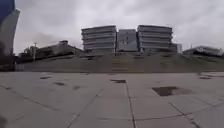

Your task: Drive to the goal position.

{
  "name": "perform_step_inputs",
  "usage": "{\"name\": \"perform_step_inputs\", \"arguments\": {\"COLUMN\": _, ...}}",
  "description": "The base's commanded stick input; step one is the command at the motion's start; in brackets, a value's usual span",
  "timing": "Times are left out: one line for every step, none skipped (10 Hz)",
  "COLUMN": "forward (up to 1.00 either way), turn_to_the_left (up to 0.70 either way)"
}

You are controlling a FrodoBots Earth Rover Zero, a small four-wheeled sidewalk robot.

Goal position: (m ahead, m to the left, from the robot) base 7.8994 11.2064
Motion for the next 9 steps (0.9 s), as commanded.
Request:
{"name": "perform_step_inputs", "arguments": {"forward": 0.70, "turn_to_the_left": 0.00}}
{"name": "perform_step_inputs", "arguments": {"forward": 0.70, "turn_to_the_left": 0.00}}
{"name": "perform_step_inputs", "arguments": {"forward": 0.70, "turn_to_the_left": 0.07}}
{"name": "perform_step_inputs", "arguments": {"forward": 0.70, "turn_to_the_left": 0.29}}
{"name": "perform_step_inputs", "arguments": {"forward": 0.70, "turn_to_the_left": 0.35}}
{"name": "perform_step_inputs", "arguments": {"forward": 0.70, "turn_to_the_left": 0.35}}
{"name": "perform_step_inputs", "arguments": {"forward": 0.70, "turn_to_the_left": 0.35}}
{"name": "perform_step_inputs", "arguments": {"forward": 0.70, "turn_to_the_left": 0.35}}
{"name": "perform_step_inputs", "arguments": {"forward": 0.70, "turn_to_the_left": 0.32}}
